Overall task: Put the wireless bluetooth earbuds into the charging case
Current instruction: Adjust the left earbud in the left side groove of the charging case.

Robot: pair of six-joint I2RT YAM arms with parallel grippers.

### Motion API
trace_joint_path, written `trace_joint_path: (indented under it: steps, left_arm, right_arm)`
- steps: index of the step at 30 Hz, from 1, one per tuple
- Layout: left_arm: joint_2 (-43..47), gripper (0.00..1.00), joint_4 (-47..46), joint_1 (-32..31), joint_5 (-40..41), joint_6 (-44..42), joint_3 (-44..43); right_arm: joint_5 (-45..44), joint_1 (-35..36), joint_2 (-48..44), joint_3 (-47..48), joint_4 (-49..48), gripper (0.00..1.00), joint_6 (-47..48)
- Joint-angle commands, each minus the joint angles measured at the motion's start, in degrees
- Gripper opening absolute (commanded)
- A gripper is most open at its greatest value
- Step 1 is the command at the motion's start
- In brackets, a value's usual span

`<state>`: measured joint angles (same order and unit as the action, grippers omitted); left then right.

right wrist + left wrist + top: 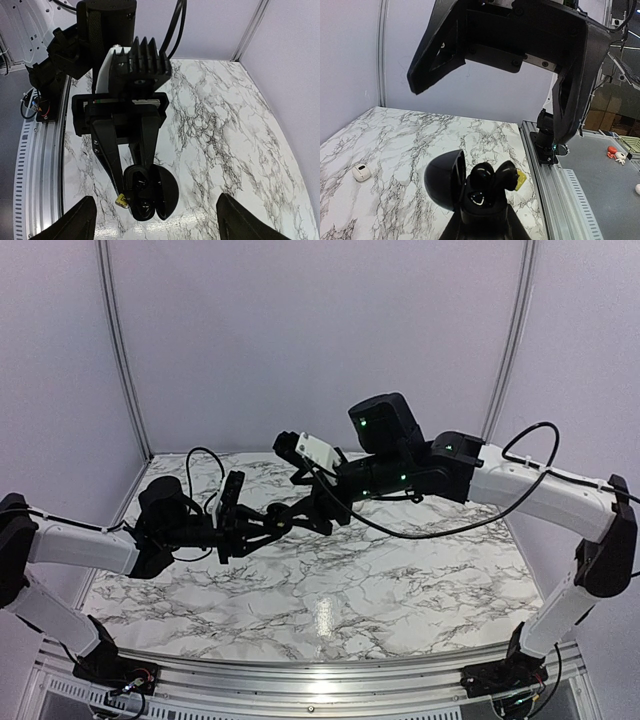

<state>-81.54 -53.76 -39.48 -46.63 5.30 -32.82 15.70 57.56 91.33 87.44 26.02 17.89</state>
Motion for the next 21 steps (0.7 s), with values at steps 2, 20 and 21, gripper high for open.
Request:
trace_joint_path:
  steps: [2, 20, 21]
  left_arm:
    - [-0.5, 0.0, -2.2, -0.4, -2.3, 0.6, -1.5]
    - [-0.8, 0.0, -2.2, -1.3, -2.4, -0.4, -1.6]
    - [-0.9, 0.0, -2.3, -1.3, -2.3, -0.4, -1.7]
  right_arm:
    - [1.5, -0.2, 1.6, 1.0, 2.1, 0.87, 1.3]
    - [-6.7, 1.2, 3.9, 2.1, 1.8, 0.9, 1.0]
    - [-6.7, 1.2, 4.0, 2.2, 1.5, 0.89, 0.8]
